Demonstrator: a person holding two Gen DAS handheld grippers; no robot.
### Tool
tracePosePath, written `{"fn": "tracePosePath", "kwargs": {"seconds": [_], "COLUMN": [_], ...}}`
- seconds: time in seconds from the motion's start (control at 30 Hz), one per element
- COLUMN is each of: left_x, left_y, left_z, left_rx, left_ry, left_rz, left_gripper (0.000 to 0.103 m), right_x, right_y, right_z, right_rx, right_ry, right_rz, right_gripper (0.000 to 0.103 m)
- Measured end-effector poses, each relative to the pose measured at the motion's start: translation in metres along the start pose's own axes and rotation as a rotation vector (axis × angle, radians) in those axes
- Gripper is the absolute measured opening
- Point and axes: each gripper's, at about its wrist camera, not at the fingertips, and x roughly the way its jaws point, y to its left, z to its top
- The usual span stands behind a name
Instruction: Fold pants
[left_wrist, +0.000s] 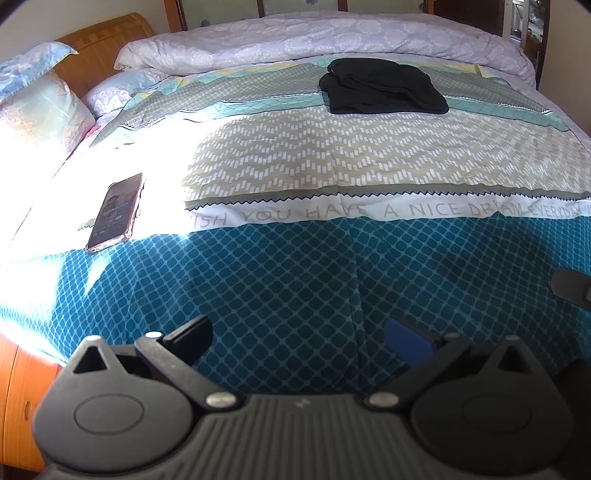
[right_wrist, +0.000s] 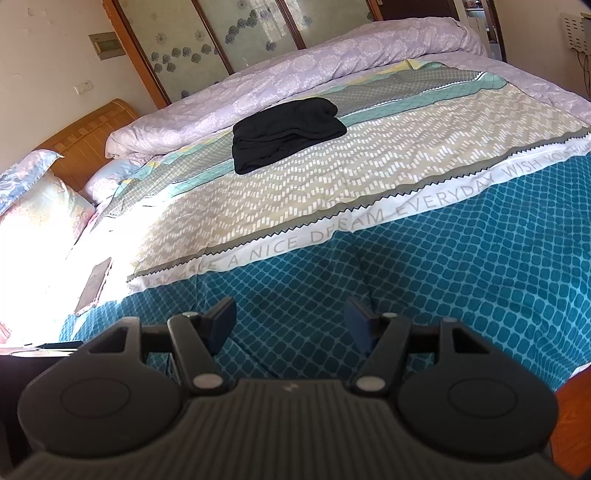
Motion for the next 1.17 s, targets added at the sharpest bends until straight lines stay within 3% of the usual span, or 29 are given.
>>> {"fn": "tracePosePath", "kwargs": {"seconds": [0.93,1.17], "left_x": [-0.0058,-0.0089], "left_y": [0.0027,0.0019], "left_z": [0.0060,0.0074], "left_rx": [0.000,0.000], "left_ry": [-0.018,-0.032], "left_rz": [-0.015,-0.058], "left_gripper": [0.103,0.103], "right_x": [0.0005,0.0003], "right_y": [0.0004,0.0030], "right_z": [0.0004,-0.0011], "right_rx": [0.000,-0.011], "right_ry": [-0.002,-0.006], "right_rz": [-0.005,-0.002], "right_gripper": [0.067,0.067]}}
